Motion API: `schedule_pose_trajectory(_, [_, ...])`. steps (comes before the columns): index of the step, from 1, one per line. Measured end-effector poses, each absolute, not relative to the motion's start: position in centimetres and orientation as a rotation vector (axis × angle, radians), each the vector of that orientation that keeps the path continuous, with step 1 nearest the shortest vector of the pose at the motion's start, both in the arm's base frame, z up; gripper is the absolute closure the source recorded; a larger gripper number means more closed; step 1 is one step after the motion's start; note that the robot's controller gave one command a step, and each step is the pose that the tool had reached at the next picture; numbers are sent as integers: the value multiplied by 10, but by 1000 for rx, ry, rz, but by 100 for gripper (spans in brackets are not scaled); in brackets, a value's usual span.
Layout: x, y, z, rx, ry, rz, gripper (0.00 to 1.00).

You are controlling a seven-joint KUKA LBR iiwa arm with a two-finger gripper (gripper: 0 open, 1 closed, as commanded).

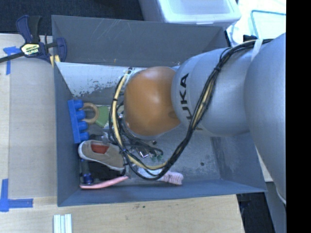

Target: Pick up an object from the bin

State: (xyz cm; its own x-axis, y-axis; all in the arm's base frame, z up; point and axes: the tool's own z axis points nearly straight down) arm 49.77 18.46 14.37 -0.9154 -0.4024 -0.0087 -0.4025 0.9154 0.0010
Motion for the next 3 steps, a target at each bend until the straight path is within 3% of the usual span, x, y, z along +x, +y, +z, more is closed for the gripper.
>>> schedule_pose_trajectory(1, [506, 179, 83, -623, 3059, 19, 100])
schedule_pose_trajectory(2, [506, 179, 83, -621, 3059, 19, 100])
schedule_pose_trajectory(3, [511, 176, 81, -842, 2991, 23, 100])
